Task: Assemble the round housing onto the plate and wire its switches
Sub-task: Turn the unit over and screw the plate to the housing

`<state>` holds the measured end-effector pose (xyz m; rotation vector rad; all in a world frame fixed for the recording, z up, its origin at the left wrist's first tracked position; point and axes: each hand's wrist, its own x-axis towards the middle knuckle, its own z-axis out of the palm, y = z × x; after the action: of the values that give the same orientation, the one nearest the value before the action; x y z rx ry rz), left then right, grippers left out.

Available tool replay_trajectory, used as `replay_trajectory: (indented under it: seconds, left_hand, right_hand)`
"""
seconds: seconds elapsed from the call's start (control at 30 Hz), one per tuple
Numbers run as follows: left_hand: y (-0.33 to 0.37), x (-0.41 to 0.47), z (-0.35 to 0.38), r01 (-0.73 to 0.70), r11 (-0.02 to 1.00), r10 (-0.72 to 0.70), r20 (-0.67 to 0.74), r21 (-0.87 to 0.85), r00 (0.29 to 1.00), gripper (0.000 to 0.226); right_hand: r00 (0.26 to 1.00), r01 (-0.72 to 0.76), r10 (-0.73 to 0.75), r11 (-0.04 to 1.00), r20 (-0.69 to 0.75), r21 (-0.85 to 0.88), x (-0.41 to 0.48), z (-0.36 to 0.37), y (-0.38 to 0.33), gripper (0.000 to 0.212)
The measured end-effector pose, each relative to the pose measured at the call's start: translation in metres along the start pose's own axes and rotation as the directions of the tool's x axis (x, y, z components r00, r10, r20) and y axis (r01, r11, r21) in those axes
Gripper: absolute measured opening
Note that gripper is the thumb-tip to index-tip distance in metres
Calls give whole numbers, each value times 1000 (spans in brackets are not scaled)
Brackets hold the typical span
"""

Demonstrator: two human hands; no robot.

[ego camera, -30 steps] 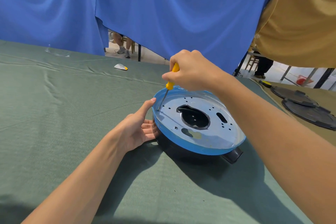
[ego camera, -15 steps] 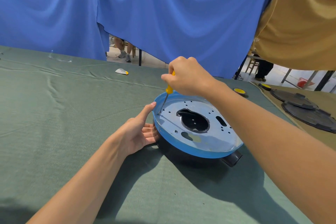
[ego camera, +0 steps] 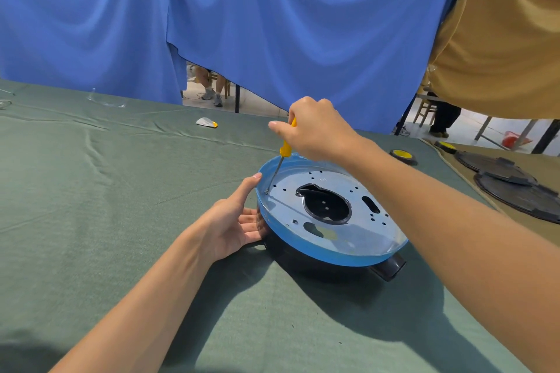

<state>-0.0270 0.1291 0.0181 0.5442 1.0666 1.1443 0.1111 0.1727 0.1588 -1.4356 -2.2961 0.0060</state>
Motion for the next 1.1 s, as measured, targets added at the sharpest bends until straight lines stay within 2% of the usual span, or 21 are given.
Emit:
replay_trajectory:
  seconds: [0.07, 0.13, 0.17, 0.23, 0.27, 0.4, 0.47, 0.53, 0.57, 0.63, 0.7, 0.77, 0.9, 1.0, 1.1]
  left_hand:
    - [0, 0, 0, 3, 1000, -3, 2, 1, 1000, 73]
    - [0, 1, -1, 7, 1000, -7, 1, 0, 1000, 73]
    - [0, 1, -1, 9, 1000, -9, 0, -1, 1000, 73]
    - [0, 1, -1, 8, 1000, -8, 1, -4, 1000, 74]
    - [0, 1, -1, 6, 1000, -6, 2, -5, 1000, 74]
    - [-1, 0, -1, -1, 1000, 1, 5, -11, 1000, 72]
    - [-1, 0, -1, -5, 1000, 5, 1, -10, 1000, 72]
    - [-1, 0, -1, -6, 1000, 6, 1, -7, 1000, 71]
    - [-1, -1, 0, -7, 1000, 7, 3, -7, 1000, 71]
    - [-1, -1, -1, -6, 1000, 6, 9, -6, 1000, 70]
    - [0, -1, 0, -3, 1000, 3, 12, -6, 1000, 69]
    - [0, -2, 0, -5, 1000, 5, 16, -8, 1000, 69]
    - [-1, -2, 0, -8, 1000, 9, 17, -13, 1000, 68]
    - [-1, -2, 0, -3, 1000, 3, 21, -11, 1000, 69]
    - [-1, -2, 0, -4, 1000, 5, 28, -15, 1000, 70]
  right_hand:
    - [989, -31, 24, 998, 144, 45, 0, -8, -2, 42]
    - [961, -19, -4, 996, 277, 82, 0, -18, -3, 24]
    - [956, 8, -34, 996, 291, 88, 0, -21, -2, 14]
    - [969, 57, -77, 994, 235, 89, 2, -21, -1, 4]
    - [978, 62, -76, 995, 194, 77, 3, -18, -1, 6]
    - [999, -5, 3, 999, 33, 36, 4, -1, 0, 31]
    - [998, -42, 40, 998, 51, 42, 5, -1, 1, 42]
    - [984, -84, 72, 994, 164, 68, 5, -8, 1, 48]
    - [971, -93, 70, 992, 227, 88, 5, -12, 2, 44]
    - [957, -38, -6, 989, 291, 146, 3, -19, 2, 24]
    - [963, 47, -97, 979, 252, 196, -1, -21, 2, 7]
    - [981, 93, -114, 987, 159, 134, -2, -17, 2, 13]
    - [998, 56, -59, 995, 27, 86, -1, -4, 2, 34]
    - [994, 102, -106, 980, 17, 171, -2, -3, 0, 27]
    - [975, 186, -208, 956, 75, 229, -1, -8, 0, 14]
